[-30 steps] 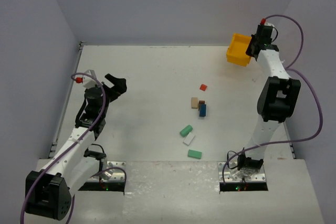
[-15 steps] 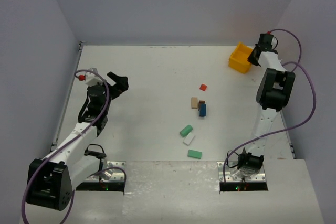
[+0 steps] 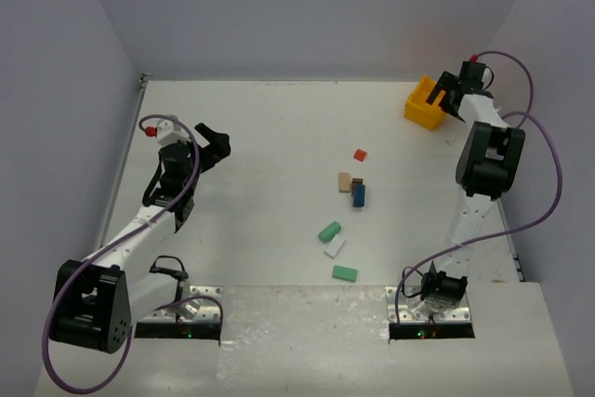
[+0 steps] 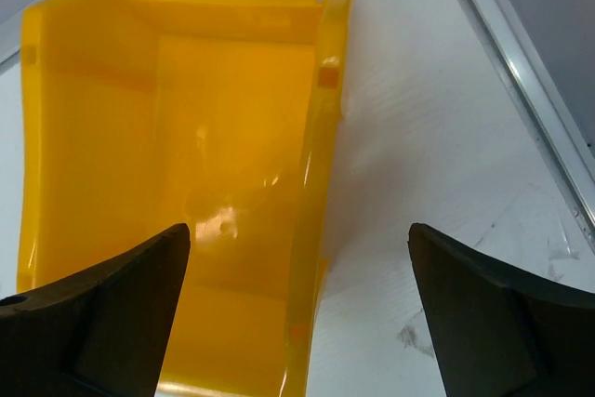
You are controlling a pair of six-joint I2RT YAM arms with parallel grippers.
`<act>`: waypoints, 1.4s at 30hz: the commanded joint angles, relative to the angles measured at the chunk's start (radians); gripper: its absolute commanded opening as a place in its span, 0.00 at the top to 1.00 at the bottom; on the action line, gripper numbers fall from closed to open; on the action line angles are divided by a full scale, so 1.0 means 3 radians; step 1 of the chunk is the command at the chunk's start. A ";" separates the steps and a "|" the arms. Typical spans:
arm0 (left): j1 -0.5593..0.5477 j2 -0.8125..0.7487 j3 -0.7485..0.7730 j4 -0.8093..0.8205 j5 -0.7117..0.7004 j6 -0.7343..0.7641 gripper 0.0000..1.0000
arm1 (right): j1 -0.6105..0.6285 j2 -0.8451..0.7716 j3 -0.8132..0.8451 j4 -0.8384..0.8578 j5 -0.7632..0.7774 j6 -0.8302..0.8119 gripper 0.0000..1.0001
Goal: Build the wood block tower
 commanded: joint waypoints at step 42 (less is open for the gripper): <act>-0.0027 -0.0023 0.0172 -0.0134 0.0440 -0.0104 0.00 | 0.2431 -0.2648 -0.3292 -0.0035 0.0209 0.0138 0.37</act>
